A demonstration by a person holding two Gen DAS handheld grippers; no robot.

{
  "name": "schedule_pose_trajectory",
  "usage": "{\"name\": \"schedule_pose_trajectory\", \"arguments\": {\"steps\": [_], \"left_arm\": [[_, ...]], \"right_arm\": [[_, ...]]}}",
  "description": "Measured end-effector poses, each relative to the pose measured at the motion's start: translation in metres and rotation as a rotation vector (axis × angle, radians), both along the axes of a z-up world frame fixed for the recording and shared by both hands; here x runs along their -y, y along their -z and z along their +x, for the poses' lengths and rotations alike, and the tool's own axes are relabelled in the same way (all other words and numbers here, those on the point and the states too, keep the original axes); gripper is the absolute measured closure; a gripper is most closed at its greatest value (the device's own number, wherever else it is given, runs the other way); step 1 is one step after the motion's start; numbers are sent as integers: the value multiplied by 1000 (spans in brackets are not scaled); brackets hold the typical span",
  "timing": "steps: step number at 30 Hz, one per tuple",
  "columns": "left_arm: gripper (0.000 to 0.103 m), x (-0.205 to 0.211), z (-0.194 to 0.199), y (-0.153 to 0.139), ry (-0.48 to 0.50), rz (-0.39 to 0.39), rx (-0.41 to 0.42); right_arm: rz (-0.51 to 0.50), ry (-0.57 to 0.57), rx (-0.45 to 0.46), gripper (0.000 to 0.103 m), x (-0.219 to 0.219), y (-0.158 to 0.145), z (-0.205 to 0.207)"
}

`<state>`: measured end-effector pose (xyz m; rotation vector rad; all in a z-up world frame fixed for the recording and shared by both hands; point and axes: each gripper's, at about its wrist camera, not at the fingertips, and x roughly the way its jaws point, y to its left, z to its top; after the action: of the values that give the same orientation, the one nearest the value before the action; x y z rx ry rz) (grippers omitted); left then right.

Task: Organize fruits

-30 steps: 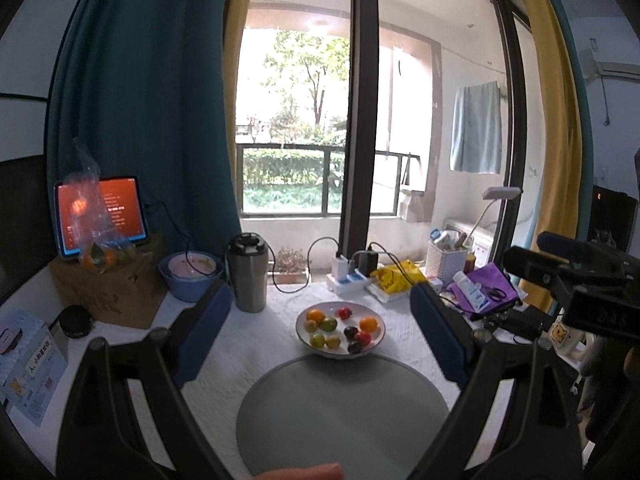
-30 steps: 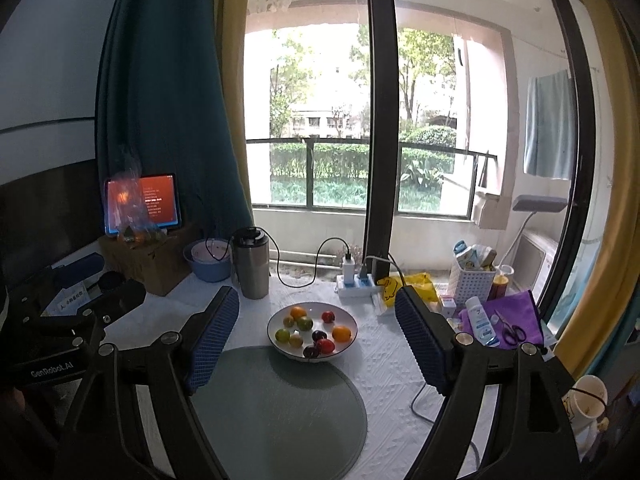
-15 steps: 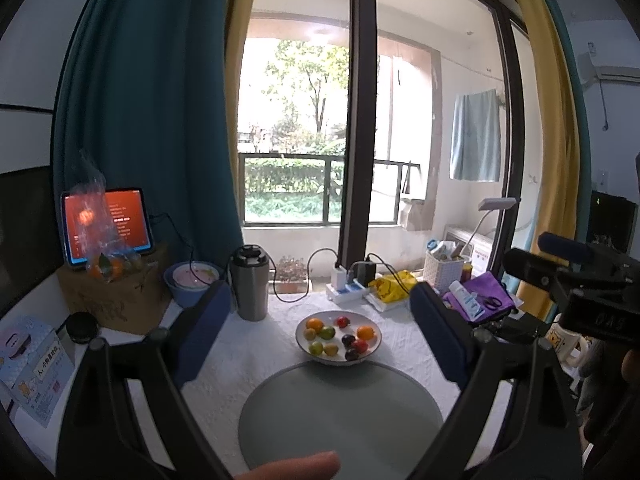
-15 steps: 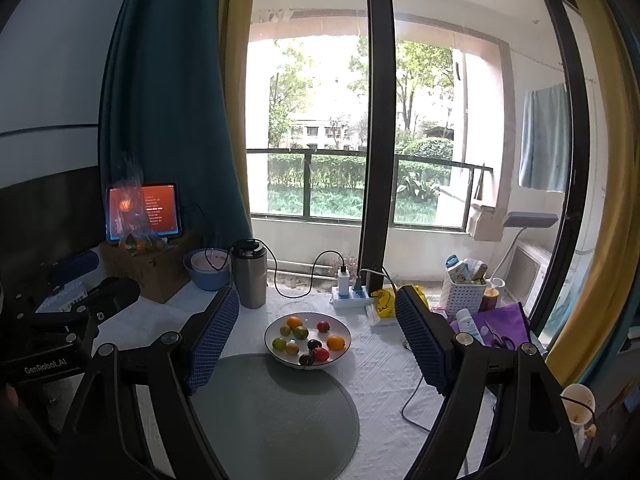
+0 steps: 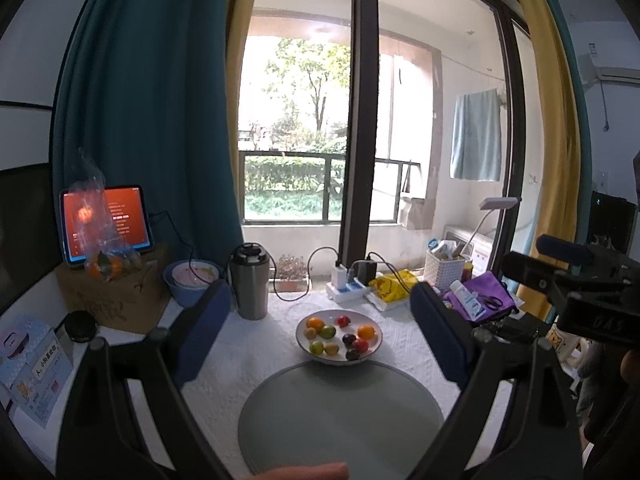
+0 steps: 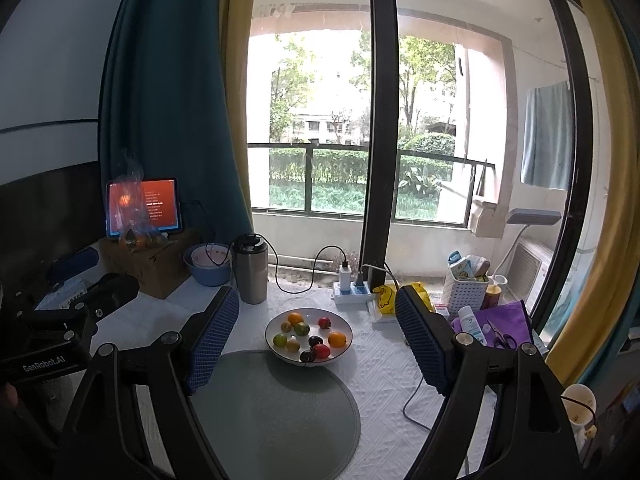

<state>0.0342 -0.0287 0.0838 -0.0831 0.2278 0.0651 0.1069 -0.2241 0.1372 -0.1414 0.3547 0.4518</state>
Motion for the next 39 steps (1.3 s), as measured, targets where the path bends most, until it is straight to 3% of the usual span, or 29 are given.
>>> {"name": "schedule_pose_trajectory", "arguments": {"steps": [39], "left_arm": [[11, 4, 5, 0, 0, 2, -5]], "right_arm": [[9, 7, -9, 20, 2, 3, 2]]}}
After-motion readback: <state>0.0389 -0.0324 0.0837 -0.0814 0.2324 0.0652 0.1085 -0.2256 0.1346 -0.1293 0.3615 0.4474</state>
